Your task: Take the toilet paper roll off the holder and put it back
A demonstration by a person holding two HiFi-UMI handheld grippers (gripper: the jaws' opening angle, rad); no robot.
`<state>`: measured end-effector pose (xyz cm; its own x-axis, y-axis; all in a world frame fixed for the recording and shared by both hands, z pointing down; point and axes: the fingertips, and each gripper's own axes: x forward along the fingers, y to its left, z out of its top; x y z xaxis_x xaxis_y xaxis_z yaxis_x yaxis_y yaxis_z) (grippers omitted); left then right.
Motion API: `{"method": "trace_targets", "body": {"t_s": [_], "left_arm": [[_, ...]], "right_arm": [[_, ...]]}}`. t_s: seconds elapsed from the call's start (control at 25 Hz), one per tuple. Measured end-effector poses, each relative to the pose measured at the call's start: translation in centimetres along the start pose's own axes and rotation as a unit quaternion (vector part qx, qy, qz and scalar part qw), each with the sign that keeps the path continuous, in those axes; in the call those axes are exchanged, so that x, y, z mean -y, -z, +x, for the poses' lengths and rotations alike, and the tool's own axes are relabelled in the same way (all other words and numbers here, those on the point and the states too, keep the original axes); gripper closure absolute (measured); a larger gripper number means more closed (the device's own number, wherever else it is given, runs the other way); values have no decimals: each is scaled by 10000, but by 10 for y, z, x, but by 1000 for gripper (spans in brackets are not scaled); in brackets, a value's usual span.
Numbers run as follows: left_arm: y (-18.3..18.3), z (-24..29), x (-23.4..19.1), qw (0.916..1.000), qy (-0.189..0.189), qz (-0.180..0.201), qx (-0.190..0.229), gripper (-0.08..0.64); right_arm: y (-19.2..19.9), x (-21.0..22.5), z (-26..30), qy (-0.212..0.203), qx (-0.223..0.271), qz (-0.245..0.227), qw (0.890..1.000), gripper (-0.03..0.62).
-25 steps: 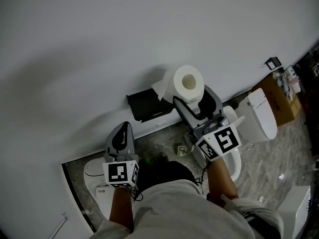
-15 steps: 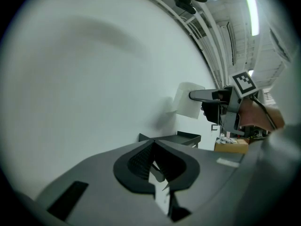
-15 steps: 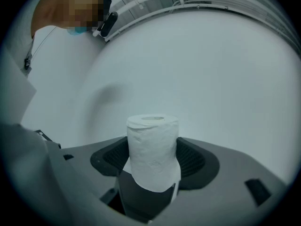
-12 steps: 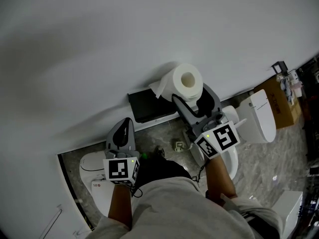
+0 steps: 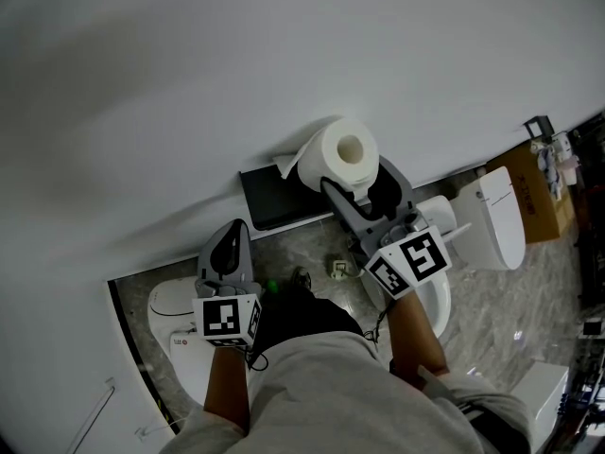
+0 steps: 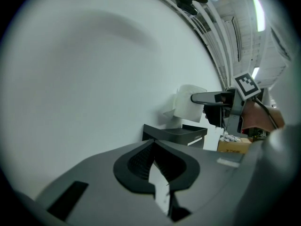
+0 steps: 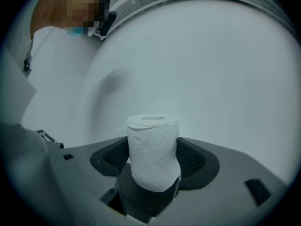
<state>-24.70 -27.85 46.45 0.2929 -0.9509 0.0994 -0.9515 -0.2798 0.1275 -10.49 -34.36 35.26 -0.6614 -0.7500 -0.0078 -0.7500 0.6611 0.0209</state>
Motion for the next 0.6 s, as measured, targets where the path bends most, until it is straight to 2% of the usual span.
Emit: {"method": "trace_targets", "body": {"t_s": [0.24, 0.6], "left_arm": [[7, 0, -4, 10000, -23, -12, -59, 551], [8, 1, 2, 9999, 8, 17, -125, 549]], "right_arm": [[24, -4, 4, -30, -264, 58, 9996, 278], [34, 0, 4, -16, -431, 115, 9990, 278]]}}
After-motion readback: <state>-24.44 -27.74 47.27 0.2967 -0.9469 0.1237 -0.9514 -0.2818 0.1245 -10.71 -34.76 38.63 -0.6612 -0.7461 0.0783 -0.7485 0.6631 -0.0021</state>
